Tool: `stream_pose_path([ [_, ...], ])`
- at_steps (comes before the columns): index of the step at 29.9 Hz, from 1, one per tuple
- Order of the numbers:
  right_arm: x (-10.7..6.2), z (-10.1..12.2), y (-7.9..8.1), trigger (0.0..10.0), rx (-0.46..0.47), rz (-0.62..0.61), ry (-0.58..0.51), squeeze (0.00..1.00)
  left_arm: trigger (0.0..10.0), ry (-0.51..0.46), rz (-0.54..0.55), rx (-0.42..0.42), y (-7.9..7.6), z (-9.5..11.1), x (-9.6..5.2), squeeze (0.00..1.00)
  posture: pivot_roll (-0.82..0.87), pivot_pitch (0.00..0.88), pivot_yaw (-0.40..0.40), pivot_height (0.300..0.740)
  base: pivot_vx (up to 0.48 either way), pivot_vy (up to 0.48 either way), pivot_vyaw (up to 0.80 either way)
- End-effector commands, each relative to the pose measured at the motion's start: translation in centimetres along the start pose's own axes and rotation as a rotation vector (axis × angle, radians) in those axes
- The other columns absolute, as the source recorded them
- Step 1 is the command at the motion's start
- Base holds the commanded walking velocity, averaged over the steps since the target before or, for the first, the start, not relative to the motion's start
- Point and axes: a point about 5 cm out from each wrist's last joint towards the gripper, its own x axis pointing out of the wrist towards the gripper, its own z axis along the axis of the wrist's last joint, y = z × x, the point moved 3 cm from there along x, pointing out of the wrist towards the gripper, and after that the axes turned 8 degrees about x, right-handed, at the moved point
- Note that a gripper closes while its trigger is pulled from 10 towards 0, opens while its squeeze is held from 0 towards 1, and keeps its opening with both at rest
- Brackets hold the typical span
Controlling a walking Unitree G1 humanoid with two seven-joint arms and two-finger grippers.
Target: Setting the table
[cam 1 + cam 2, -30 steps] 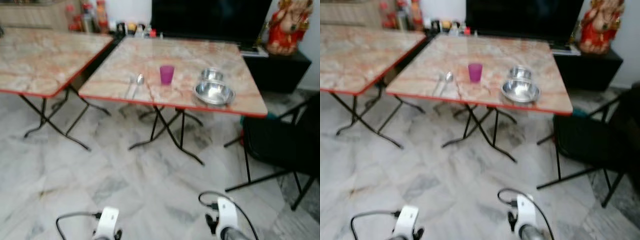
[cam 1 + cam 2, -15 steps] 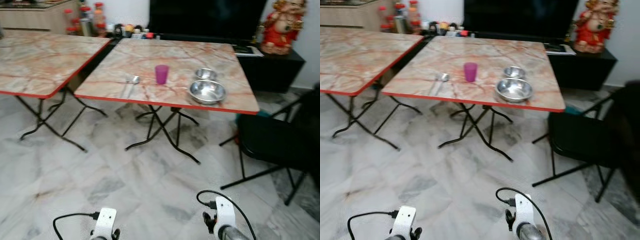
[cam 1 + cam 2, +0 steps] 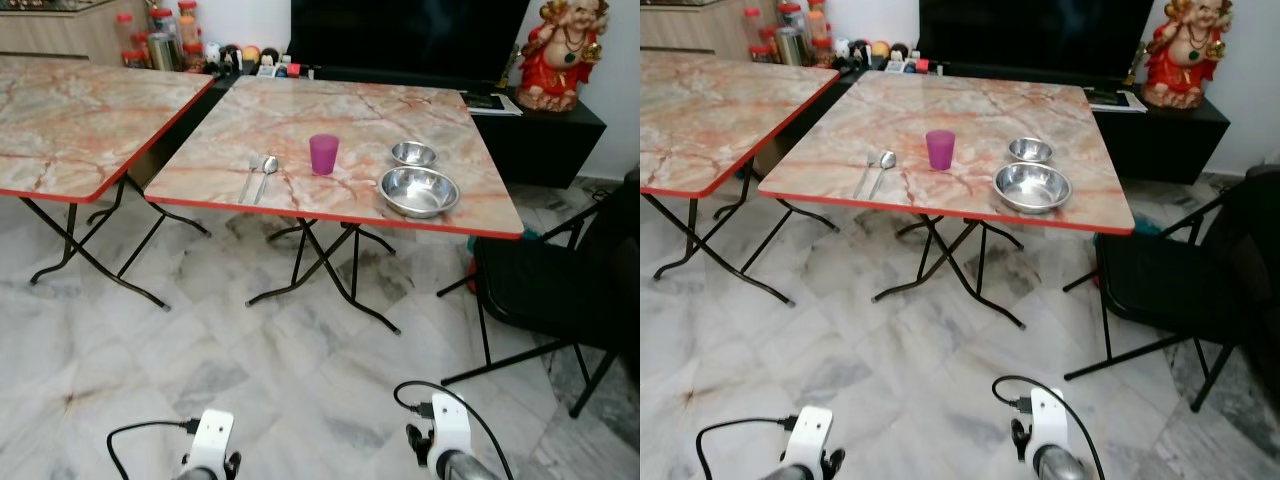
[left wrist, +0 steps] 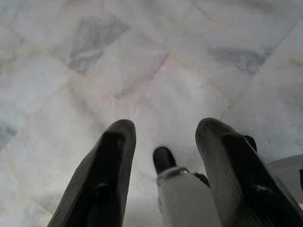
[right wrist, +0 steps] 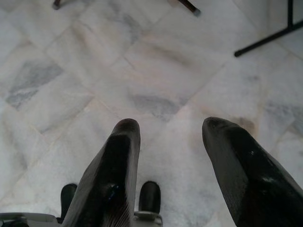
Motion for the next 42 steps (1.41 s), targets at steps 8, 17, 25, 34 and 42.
stream_pose_path([
  [8,-0.12,-0.13,-0.52,10.0,0.01,-0.017,-0.006,0.0,10.0,0.001,-0.009,-0.007,-0.33,0.04,0.03,0.0,-0.01,0.0,-0.056,0.74,0.368,0.0,-0.07],
  [17,-0.12,-0.35,-0.38,10.0,0.015,-0.012,0.003,0.0,10.0,0.007,-0.013,-0.002,-0.38,-0.26,-0.04,0.0,-0.01,0.0,-0.053,0.74,0.37,0.0,-0.24],
  [25,-0.18,-0.62,-0.36,10.0,0.005,-0.011,0.004,0.0,10.0,0.012,-0.019,0.007,-0.52,-0.5,-0.1,0.0,-0.01,0.0,-0.048,0.74,0.371,0.0,-0.3],
  [34,-0.18,-0.67,-0.09,10.0,-0.012,0.0,0.001,0.0,10.0,0.011,-0.027,0.029,-0.44,-0.39,-0.08,0.0,-0.02,0.0,-0.034,0.74,0.369,0.0,0.0],
  [42,-0.18,-0.73,0.13,10.0,-0.048,0.008,0.0,0.0,10.0,0.007,-0.037,0.04,-0.71,-0.2,-0.02,0.0,-0.02,0.0,-0.032,0.74,0.369,0.0,0.5],
])
